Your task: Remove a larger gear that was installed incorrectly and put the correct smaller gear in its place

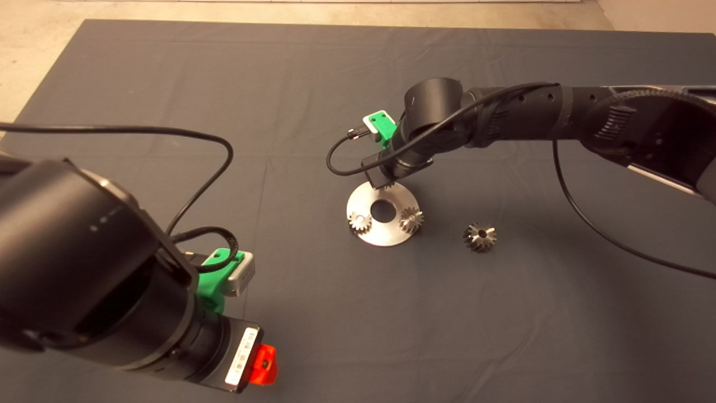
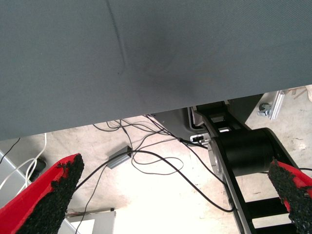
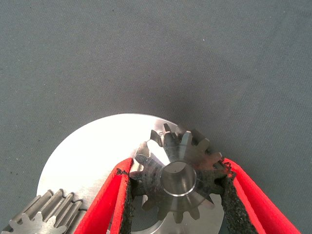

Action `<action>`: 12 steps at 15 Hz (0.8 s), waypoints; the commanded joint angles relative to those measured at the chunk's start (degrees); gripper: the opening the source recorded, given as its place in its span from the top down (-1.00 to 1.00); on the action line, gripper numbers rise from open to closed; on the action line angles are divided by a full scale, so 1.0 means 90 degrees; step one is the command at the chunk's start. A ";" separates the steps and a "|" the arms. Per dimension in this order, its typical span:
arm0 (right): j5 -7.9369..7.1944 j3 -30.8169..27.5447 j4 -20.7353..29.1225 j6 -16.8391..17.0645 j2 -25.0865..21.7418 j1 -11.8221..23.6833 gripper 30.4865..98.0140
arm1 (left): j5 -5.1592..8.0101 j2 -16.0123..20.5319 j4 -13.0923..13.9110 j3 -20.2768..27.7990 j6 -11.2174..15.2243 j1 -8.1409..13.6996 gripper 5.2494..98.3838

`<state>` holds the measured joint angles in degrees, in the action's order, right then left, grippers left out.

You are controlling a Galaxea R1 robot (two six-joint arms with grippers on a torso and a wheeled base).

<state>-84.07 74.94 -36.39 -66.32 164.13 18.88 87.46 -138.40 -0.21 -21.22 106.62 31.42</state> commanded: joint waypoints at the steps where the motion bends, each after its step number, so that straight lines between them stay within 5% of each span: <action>1: -0.0054 -0.0055 -0.0117 -0.0034 -0.0009 0.0012 0.71 | 0.0839 0.0011 0.0130 0.0085 0.0020 0.0045 -1.00; 12: -0.0005 -0.0056 -0.0088 -0.0053 0.0011 0.0012 0.71 | 0.0839 0.0007 0.0130 0.0090 0.0019 0.0045 -1.00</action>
<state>-84.13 74.30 -36.79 -66.32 163.84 18.71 87.46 -138.40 -0.21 -21.22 106.62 31.39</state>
